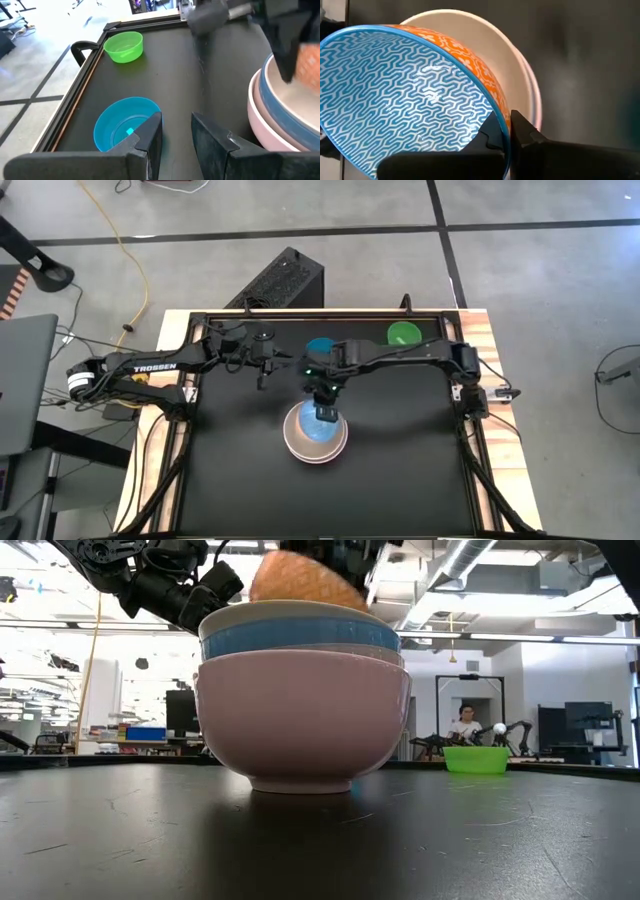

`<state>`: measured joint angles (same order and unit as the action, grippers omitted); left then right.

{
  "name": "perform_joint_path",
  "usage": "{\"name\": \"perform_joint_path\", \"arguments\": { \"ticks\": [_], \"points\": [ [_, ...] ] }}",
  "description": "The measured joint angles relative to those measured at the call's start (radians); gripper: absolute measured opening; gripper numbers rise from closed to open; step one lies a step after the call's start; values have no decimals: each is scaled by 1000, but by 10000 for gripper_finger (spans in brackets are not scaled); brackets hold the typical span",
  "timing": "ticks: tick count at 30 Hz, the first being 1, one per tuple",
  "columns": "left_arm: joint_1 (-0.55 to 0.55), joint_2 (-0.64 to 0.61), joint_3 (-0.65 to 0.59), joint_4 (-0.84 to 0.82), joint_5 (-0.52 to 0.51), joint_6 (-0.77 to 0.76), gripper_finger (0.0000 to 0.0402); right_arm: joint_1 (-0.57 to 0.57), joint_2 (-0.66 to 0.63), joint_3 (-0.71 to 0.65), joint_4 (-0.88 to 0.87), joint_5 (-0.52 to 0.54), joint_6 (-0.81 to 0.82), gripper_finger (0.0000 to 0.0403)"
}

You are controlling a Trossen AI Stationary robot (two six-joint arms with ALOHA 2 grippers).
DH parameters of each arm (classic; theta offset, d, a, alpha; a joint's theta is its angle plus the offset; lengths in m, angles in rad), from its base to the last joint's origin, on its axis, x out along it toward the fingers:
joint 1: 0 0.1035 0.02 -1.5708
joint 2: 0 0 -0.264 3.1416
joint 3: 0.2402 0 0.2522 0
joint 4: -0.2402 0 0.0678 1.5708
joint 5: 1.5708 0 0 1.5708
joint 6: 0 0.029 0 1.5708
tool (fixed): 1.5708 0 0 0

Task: Nest bowls inside each other
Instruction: Stack the blue patterned bowl into the white bowl

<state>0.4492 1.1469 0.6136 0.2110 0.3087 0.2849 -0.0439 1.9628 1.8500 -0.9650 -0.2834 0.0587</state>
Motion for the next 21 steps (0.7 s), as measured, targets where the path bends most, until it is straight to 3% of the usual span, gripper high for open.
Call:
{"name": "perform_joint_path", "arguments": {
  "ticks": [21],
  "points": [
    [0, 0, 0, -61, 2, 2, 94, 28, 100, -5, 4, 75, 84, 2]
  ]
}}
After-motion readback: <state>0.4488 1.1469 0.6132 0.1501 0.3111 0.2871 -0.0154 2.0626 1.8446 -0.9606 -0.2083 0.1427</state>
